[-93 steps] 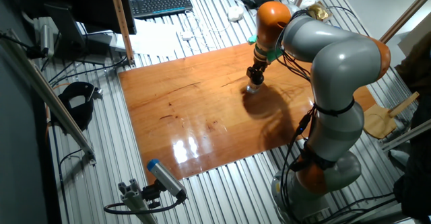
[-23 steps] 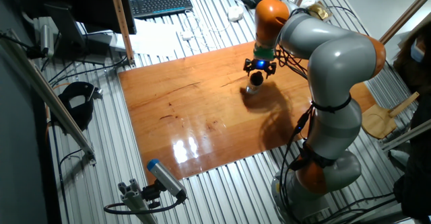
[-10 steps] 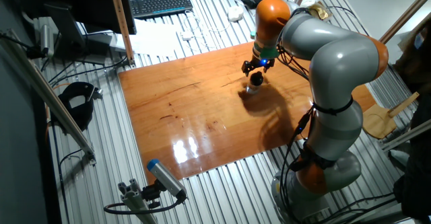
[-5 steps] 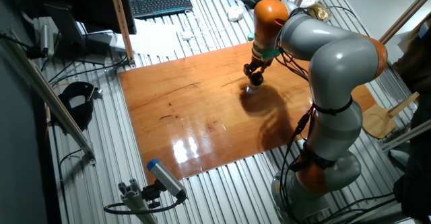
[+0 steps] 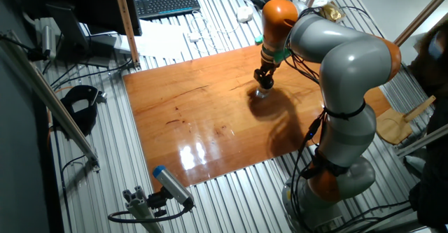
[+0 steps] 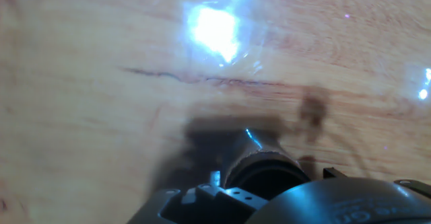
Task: Screw the lid onto the jar
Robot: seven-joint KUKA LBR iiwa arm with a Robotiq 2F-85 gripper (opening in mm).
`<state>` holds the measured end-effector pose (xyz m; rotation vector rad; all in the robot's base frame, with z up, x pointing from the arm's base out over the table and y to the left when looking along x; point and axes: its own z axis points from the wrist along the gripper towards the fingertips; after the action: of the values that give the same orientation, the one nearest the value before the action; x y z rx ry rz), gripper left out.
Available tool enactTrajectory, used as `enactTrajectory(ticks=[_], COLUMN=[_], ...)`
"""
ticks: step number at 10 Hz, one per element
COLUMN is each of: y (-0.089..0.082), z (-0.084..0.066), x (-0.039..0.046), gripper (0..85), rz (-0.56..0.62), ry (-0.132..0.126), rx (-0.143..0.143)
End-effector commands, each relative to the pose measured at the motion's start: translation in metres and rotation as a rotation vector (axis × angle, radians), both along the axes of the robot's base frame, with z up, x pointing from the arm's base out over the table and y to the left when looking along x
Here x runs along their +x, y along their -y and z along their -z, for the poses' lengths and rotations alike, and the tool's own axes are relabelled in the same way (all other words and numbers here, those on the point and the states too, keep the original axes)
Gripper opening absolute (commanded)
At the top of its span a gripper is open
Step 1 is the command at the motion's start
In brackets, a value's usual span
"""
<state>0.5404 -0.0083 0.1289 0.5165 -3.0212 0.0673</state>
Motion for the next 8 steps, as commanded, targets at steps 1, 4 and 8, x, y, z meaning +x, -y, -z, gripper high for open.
enactTrajectory(ticks=[1, 4, 8], y=[0.0011, 0.0009, 0.0021], z=[0.0005, 0.0012, 0.0028], x=[-0.0018, -0.0057, -0.0069], gripper=[68.0, 68.0, 68.0], rz=[-0.108, -0.108, -0.108], ry=[0.000, 0.003, 0.004], rx=[0.003, 0.004, -0.005])
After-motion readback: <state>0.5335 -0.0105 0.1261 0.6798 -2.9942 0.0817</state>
